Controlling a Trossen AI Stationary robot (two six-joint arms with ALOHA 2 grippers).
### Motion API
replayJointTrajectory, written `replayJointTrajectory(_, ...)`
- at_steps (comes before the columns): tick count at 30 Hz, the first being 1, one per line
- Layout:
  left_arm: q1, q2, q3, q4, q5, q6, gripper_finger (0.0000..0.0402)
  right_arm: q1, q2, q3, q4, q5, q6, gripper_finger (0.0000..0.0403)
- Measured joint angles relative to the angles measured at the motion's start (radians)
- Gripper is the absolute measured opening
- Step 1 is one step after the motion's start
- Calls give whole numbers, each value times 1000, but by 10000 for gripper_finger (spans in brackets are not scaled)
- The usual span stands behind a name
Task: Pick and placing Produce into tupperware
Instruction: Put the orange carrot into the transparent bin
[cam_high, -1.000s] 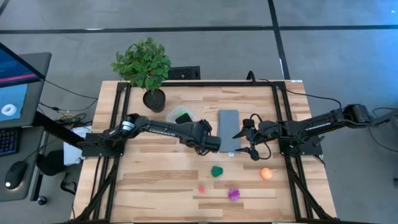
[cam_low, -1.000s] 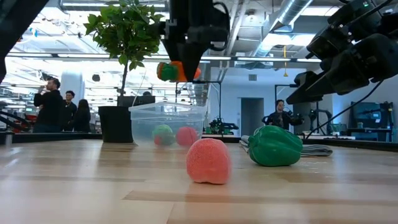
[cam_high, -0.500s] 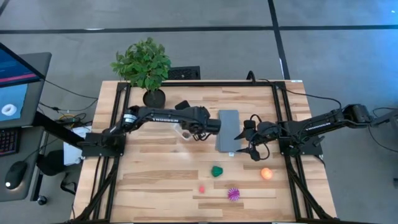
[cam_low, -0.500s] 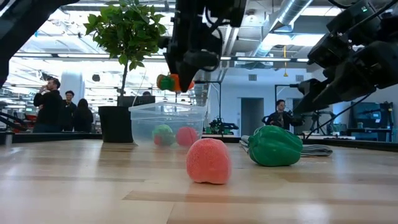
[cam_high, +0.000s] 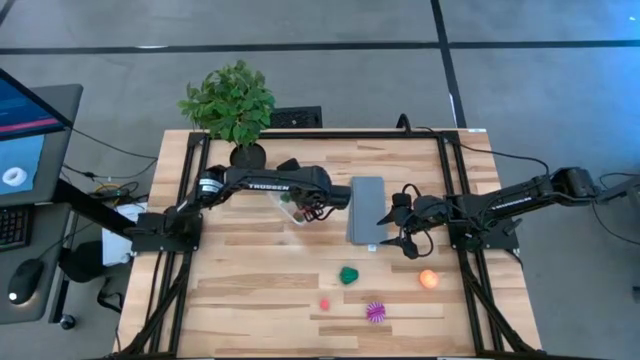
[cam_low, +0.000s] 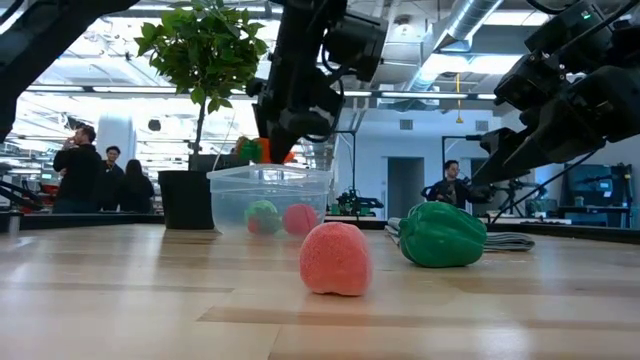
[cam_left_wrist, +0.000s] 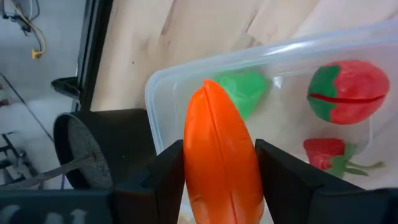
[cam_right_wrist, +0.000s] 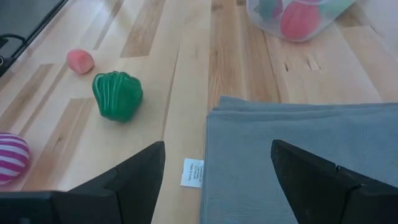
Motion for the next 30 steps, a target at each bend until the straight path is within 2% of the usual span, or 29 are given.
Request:
replayJointTrajectory(7, 17, 0, -44, 25, 1, 15, 169, 0, 0, 0, -1, 0, 0, 317)
replayJointTrajectory(18, 18, 0, -46, 62, -8, 32, 169, 0, 0, 0, -2, 0, 0, 317)
replayJointTrajectory(22, 16, 0, -46, 62, -41, 22, 170, 0, 0, 0, -2, 0, 0, 317)
replayJointTrajectory(30, 15, 0, -46, 60, -42, 18, 218, 0, 0, 0, -2, 0, 0, 317)
